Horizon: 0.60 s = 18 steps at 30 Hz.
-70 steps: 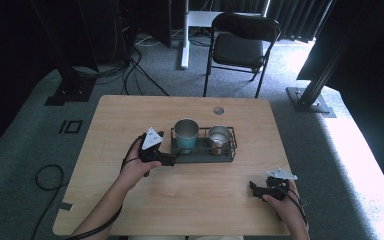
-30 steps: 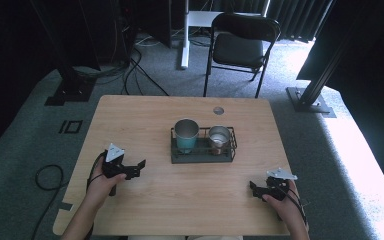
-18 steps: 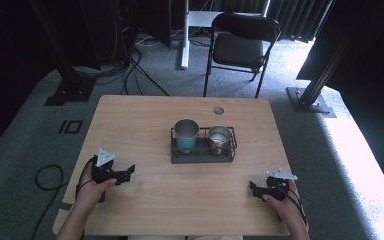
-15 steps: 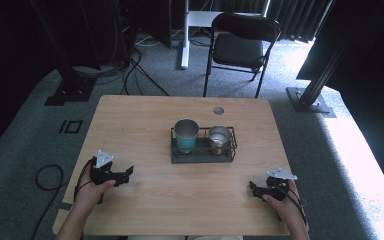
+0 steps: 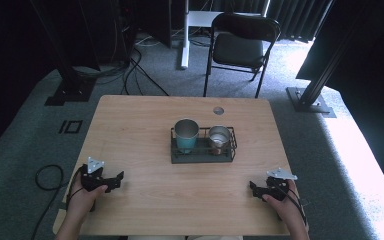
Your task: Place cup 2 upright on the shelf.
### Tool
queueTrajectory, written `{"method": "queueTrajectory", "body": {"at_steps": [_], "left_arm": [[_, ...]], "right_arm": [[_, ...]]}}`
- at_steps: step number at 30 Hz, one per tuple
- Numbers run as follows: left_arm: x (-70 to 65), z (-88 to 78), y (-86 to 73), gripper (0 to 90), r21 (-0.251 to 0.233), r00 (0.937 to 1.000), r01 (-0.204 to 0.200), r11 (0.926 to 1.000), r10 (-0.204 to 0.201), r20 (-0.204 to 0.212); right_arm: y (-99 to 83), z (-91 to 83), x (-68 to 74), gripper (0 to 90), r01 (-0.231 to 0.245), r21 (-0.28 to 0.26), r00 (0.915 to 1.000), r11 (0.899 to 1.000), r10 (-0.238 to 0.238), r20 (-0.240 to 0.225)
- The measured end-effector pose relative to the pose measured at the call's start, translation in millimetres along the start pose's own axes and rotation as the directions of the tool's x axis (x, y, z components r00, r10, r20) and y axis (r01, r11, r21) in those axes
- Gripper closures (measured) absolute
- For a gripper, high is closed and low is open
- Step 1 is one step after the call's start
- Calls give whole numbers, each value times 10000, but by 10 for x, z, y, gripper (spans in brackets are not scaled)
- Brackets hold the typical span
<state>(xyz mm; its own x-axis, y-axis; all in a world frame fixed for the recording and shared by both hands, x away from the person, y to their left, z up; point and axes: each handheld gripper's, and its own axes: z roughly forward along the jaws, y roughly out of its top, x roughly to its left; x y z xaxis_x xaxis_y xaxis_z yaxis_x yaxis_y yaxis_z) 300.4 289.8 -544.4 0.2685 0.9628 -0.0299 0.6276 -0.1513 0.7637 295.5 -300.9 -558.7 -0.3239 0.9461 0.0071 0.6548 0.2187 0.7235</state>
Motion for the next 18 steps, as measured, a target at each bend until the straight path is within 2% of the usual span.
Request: {"method": "queueTrajectory", "body": {"at_steps": [5, 8, 13, 18], "left_arm": [[99, -33, -61, 25, 9, 9970, 526, 9986, -525, -561], [153, -57, -91, 25, 14, 9918, 793, 9968, -788, -1006], [222, -87, -123, 25, 131, 9836, 1157, 9932, -1127, -1409], [277, -106, -158, 25, 225, 9717, 1545, 9877, -1478, -1843]], "right_arm": [[0, 0, 0, 110, -1, 0, 10000, 10000, 1, -1], [0, 0, 0, 110, -1, 0, 10000, 10000, 1, -1], [0, 0, 0, 110, 0, 1, 10000, 10000, 0, -1], [0, 0, 0, 110, -2, 2, 10000, 10000, 2, -2]]}}
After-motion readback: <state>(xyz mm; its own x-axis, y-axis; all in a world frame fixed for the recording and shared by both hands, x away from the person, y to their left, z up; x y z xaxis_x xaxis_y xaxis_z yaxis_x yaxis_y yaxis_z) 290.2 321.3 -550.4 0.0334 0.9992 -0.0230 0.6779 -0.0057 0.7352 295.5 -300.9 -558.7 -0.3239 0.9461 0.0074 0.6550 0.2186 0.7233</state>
